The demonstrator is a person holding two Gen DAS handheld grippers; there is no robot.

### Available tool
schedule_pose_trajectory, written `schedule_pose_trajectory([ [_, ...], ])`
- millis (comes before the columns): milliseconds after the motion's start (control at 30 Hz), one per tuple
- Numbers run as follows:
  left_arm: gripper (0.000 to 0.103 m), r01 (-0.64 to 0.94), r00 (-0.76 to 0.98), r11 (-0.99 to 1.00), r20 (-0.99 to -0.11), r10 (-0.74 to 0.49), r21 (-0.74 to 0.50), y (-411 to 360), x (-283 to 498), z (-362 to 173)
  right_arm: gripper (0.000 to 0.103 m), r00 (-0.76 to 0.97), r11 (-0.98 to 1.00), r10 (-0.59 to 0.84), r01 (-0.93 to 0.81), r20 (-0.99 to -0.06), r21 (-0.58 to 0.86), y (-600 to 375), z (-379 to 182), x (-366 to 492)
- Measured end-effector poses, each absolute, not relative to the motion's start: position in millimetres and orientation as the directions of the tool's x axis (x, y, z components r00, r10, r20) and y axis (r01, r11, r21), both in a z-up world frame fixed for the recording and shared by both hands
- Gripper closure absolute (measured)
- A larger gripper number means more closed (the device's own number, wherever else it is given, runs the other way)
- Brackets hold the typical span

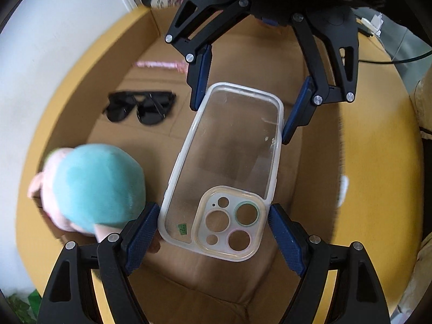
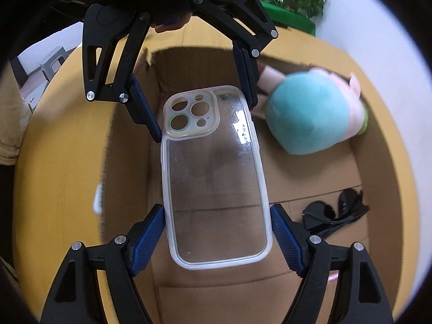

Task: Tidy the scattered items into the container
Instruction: 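Carry the phone case into the box and open the left gripper, then withdraw the left gripper and move it toward the white earbud case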

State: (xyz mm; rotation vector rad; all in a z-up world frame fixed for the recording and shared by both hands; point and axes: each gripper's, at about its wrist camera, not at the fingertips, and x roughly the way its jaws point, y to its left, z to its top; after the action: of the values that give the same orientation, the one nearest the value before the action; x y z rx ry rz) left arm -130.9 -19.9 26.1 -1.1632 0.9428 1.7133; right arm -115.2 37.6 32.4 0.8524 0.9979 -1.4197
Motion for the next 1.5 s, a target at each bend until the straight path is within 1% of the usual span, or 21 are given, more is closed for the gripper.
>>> schedule_pose_trajectory([
  [133,0.017,-0.93,-0.13,-0.366,-0.963,0.238,0.035,-15.9,-130.2,14.6,0.025,-0.024,0.013,-0.353,0.999,-0.935,-0.031,32.9,11.0,-120.6],
  [400,0.017,-0.914,-0.074,-0.404,-0.967,0.242,-0.031,-19.6,-137.5,1.4,0.023,0.031,-0.008,-0.33,0.999,-0.943,0.035,27.6,-3.9,-122.2],
  [533,0.016,-0.906,-0.092,-0.422,-0.961,0.26,-0.028,-22.7,-134.3,7.0,0.022,0.005,-0.046,-0.336,0.999,-0.942,0.022,30.8,0.8,-121.2],
  [633,0.01,-0.899,-0.081,-0.435,-0.957,0.279,-0.051,-25.5,-131.3,14.7,0.021,-0.013,-0.074,-0.366,0.997,-0.931,0.015,34.9,10.7,-118.3],
  [700,0.005,-0.9,-0.091,-0.435,-0.957,0.276,-0.04,-26.2,-125.5,18.9,0.021,-0.011,-0.09,-0.381,0.996,-0.925,0.025,37.9,18.9,-116.7],
  [767,0.003,-0.899,-0.096,-0.438,-0.96,0.262,-0.03,-25.5,-120.7,18.5,0.021,-0.012,-0.11,-0.393,0.993,-0.919,0.034,40.8,26.9,-116.5],
  [867,0.003,-0.899,-0.101,-0.437,-0.966,0.24,-0.014,-25.9,-117.2,17.2,0.021,-0.034,-0.139,-0.406,0.99,-0.913,0.025,44.5,36.4,-116.0],
  [1033,0.003,-0.882,-0.153,-0.471,-0.952,0.264,0.011,-34.0,-107.8,33.7,0.021,-0.074,-0.162,-0.433,0.987,-0.898,-0.003,50.4,56.8,-103.2],
  [1100,0.003,-0.864,-0.21,-0.503,-0.931,0.298,0.034,-40.9,-104.9,50.5,0.021,-0.115,-0.19,-0.468,0.981,-0.876,-0.027,57.0,73.5,-94.2],
  [1167,0.003,-0.823,-0.298,-0.565,-0.894,0.335,0.062,-48.3,-99.2,70.7,0.021,-0.174,-0.255,-0.522,0.966,-0.835,-0.041,74.3,99.3,-76.3],
  [1267,0.003,-0.729,-0.463,-0.673,-0.815,0.349,0.126,-55.4,-79.6,95.2,0.021,-0.337,-0.435,-0.572,0.897,-0.748,-0.072,89.8,125.3,-64.8],
  [1333,0.002,-0.654,-0.557,-0.742,-0.757,0.341,0.148,-55.6,-62.6,105.9,0.021,-0.459,-0.586,-0.547,0.807,-0.7,-0.072,102.9,130.6,-52.4],
  [1367,0.0,-0.612,-0.593,-0.779,-0.731,0.337,0.137,-59.0,-50.3,110.6,0.021,-0.51,-0.648,-0.52,0.758,-0.685,-0.073,107.9,131.4,-45.1],
  [1433,0.0,-0.54,-0.634,-0.838,-0.69,0.349,0.072,-53.3,-38.7,107.6,0.021,-0.585,-0.749,-0.457,0.659,-0.67,-0.065,120.3,126.1,-30.5],
  [1500,0.0,-0.474,-0.666,-0.88,-0.666,0.336,0.031,-55.0,-29.7,109.8,0.021,-0.632,-0.832,-0.388,0.554,-0.671,-0.04,125.7,106.4,-29.8],
])
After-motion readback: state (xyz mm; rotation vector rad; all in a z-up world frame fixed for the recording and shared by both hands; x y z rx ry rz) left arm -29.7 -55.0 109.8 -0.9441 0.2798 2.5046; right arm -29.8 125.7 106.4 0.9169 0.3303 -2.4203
